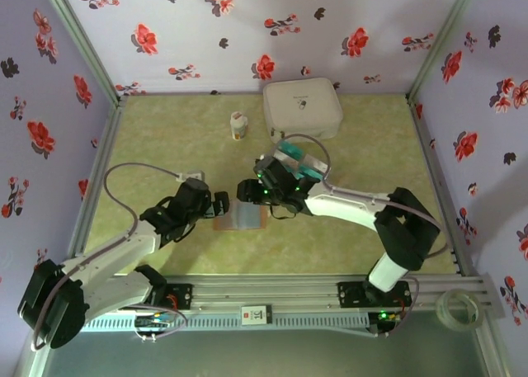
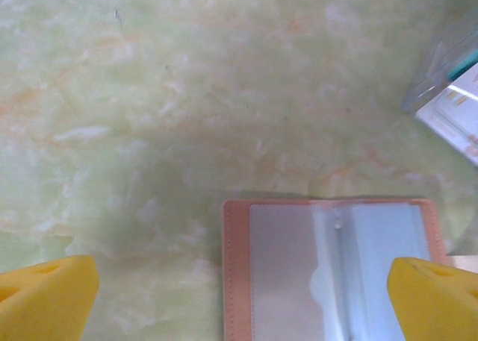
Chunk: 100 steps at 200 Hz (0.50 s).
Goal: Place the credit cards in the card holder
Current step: Move the card holder to the bottom-center of the table.
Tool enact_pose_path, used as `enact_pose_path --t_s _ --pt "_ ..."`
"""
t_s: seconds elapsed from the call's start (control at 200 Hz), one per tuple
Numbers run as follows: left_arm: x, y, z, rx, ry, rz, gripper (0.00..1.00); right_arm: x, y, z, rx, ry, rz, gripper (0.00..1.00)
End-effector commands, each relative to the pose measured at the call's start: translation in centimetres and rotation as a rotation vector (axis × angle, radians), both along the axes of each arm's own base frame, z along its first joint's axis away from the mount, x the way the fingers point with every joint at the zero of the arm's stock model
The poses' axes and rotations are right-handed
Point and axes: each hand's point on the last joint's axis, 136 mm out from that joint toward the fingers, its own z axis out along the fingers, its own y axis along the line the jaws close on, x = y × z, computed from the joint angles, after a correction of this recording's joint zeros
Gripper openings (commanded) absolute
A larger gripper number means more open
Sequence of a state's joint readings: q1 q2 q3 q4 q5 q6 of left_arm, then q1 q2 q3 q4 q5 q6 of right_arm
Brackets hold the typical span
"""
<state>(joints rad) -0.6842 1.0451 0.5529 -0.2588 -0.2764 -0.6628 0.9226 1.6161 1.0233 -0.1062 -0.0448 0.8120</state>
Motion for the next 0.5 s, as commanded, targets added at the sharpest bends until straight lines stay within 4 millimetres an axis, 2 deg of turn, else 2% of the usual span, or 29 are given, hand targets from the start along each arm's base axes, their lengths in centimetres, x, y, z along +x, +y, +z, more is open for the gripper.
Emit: enact_pose_path --t_s 0.0,0.21,0.35,0.495 --pt "0.6 -0.4 0.4 0.015 0.008 -0.009 1.00 -0.6 -5.1 -3.7 -0.261 -0.010 -0.021 0.55" --pt "0.9 -1.0 -1.4 0.049 0.070 -0.026 1.00 -0.9 -5.6 -6.2 -0.311 0.022 -0.014 0.55" --pt "0.8 -1.4 -2.7 0.070 0.111 -0.045 1.00 -0.7 -6.0 -7.6 -0.332 0.039 -0.024 0.50" --pt "0.8 -1.7 -3.7 0.086 0.140 -0.061 1.00 -0.6 -6.7 -8.2 -0.336 0.051 -0.044 0.43"
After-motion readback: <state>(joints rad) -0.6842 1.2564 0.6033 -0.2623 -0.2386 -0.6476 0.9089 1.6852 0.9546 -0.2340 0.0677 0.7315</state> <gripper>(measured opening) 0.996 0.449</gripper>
